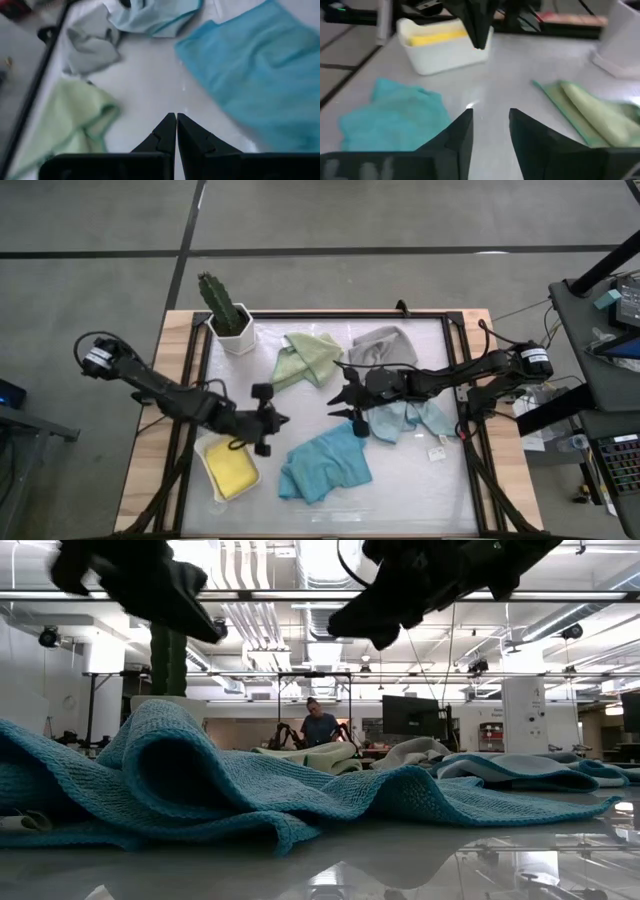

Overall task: Fold microfiber towels
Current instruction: Fold the gray microfiber towel

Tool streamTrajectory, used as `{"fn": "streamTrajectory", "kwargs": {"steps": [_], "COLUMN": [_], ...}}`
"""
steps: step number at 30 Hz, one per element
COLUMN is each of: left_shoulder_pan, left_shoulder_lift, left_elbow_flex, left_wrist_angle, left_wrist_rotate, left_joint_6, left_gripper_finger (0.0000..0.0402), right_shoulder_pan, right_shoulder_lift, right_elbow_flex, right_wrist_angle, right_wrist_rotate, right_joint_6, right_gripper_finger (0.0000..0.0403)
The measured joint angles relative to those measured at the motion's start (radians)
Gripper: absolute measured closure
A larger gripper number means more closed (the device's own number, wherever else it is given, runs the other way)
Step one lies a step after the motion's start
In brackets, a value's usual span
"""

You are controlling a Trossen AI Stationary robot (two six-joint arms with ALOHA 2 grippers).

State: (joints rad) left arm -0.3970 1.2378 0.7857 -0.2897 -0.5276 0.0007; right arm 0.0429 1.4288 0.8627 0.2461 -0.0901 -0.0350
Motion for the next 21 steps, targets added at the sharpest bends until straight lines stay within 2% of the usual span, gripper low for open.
{"fn": "streamTrajectory", "kwargs": {"steps": [4,8,12,16,21], "left_shoulder_pan": [0.106,0.193,0.244,0.267,0.27], "left_shoulder_lift": [-0.026,-0.084,-0.138,-0.179,-0.238], "left_elbow_flex": [-0.045,-0.076,-0.126,-0.217,-0.225], "left_wrist_angle": [0.099,0.156,0.19,0.31,0.312], "left_wrist_rotate": [0.03,0.081,0.176,0.178,0.175], "left_joint_6": [0.157,0.225,0.242,0.282,0.298], "left_gripper_finger": [0.0402,0.0402,0.0402,0.0402,0.0402], "right_shoulder_pan": [-0.001,-0.014,-0.072,-0.154,-0.224], "right_shoulder_lift": [0.0,0.0,0.0,0.0,0.049], "right_elbow_flex": [0.0,0.0,0.0,0.0,-0.006], "right_wrist_angle": [-0.079,-0.19,-0.299,-0.448,-0.555], "right_wrist_rotate": [0.121,0.254,0.272,0.269,0.271], "right_joint_6": [0.071,0.094,0.112,0.113,-0.004], "right_gripper_finger": [0.0251,0.0226,0.0207,0.0199,0.0199]}}
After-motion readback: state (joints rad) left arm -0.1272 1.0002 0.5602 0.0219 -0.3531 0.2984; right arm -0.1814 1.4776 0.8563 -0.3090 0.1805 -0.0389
